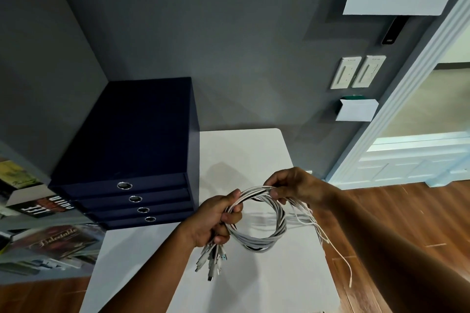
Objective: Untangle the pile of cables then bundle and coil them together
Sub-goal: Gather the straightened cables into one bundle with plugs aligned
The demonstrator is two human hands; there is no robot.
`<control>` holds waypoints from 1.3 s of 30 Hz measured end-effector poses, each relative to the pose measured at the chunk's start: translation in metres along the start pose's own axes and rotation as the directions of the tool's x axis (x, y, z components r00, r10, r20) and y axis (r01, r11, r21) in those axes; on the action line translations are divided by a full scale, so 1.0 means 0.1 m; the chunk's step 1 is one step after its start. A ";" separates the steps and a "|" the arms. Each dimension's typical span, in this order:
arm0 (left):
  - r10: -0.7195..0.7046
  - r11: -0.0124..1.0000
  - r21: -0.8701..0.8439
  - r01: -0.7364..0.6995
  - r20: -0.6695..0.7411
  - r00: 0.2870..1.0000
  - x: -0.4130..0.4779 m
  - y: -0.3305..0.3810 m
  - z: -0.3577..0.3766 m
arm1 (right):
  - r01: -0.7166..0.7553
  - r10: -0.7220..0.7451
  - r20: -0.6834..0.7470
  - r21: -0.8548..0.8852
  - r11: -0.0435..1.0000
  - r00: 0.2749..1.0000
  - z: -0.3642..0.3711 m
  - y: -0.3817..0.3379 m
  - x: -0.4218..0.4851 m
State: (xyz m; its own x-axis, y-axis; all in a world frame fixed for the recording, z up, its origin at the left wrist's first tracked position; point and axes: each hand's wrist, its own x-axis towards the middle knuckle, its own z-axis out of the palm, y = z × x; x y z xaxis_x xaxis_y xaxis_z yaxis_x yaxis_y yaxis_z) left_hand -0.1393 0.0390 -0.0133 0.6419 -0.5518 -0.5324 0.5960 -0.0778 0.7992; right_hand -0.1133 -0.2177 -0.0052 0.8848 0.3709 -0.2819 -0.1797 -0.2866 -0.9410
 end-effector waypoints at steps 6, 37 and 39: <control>-0.026 0.999 -0.021 0.027 0.034 0.999 0.02 0.06 0.00 | -0.016 0.019 -0.112 0.028 0.999 0.994 0.07 -0.05 -0.01; -0.013 0.983 -0.181 0.013 0.003 1.000 -0.07 0.14 -0.17 | 0.003 0.016 -0.219 0.086 0.996 0.976 0.36 -0.05 0.17; -0.022 0.993 -0.117 0.025 0.025 0.999 -0.09 0.17 -0.19 | -0.080 0.096 -0.139 0.114 0.990 0.986 0.28 -0.13 0.09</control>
State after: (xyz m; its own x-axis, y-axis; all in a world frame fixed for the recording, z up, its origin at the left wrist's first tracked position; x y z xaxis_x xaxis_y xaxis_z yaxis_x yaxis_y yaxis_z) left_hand -0.1260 0.0590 -0.0002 0.6165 -0.5703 -0.5429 0.6642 0.0065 0.7475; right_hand -0.1155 -0.1857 -0.0011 0.9146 0.2152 -0.3423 -0.2980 -0.2132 -0.9304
